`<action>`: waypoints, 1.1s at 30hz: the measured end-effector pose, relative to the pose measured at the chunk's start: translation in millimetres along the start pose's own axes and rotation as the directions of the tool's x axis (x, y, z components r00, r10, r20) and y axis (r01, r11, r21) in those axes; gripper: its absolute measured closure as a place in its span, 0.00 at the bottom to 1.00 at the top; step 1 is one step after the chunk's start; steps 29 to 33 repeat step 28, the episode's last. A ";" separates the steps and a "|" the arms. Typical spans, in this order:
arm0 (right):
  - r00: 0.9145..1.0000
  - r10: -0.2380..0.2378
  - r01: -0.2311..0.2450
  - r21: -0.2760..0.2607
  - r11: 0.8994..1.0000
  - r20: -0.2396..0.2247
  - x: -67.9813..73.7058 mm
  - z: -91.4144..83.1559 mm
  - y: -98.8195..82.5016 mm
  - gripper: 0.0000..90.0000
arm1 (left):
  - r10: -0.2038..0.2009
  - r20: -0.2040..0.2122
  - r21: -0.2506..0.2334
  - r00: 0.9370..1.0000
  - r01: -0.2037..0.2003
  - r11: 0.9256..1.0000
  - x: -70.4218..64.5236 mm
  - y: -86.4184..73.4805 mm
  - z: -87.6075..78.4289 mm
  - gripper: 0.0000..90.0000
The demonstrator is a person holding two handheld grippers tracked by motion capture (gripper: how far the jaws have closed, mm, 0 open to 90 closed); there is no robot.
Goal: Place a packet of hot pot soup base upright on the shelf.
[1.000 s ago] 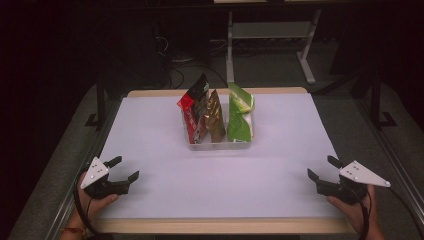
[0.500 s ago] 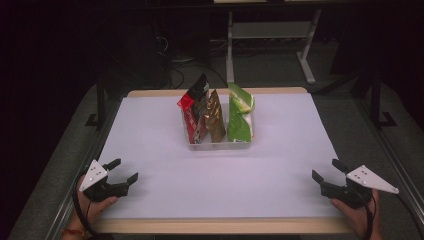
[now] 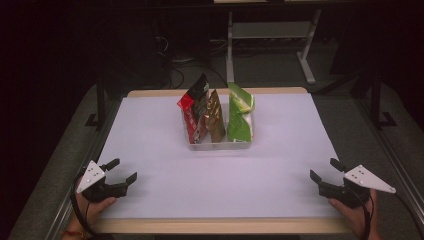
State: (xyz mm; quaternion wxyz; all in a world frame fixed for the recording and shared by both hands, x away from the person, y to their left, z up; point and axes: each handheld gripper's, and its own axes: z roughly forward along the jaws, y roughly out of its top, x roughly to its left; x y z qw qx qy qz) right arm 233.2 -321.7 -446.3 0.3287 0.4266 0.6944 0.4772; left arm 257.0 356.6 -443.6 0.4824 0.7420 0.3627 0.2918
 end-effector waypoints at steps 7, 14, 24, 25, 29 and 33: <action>1.000 -0.014 0.014 0.009 1.000 -0.011 3.0 1.6 0.2 0.21 | 0.003 0.000 0.007 1.000 -0.003 1.000 -0.3 0.0 0.1 0.19; 0.999 -0.027 0.028 0.015 1.000 -0.026 6.1 2.5 0.7 0.21 | 0.006 -0.003 0.007 1.000 -0.006 1.000 -0.5 0.4 0.4 0.19; 0.999 -0.032 0.032 0.018 0.999 -0.036 8.5 3.7 0.5 0.21 | -0.002 -0.002 0.007 1.000 0.002 1.000 0.2 0.1 0.6 0.19; 0.999 -0.033 0.034 0.019 0.999 -0.036 8.5 3.9 0.4 0.21 | -0.003 -0.002 0.006 1.000 0.003 1.000 -0.2 0.3 0.8 0.19; 0.999 -0.034 0.034 0.023 0.999 -0.036 8.9 3.8 0.1 0.21 | 0.001 0.000 0.004 1.000 -0.001 1.000 -0.7 1.4 1.9 0.19; 0.999 -0.034 0.034 0.023 0.999 -0.036 8.9 3.8 0.1 0.21 | 0.001 0.000 0.004 1.000 -0.001 1.000 -0.7 1.4 1.9 0.19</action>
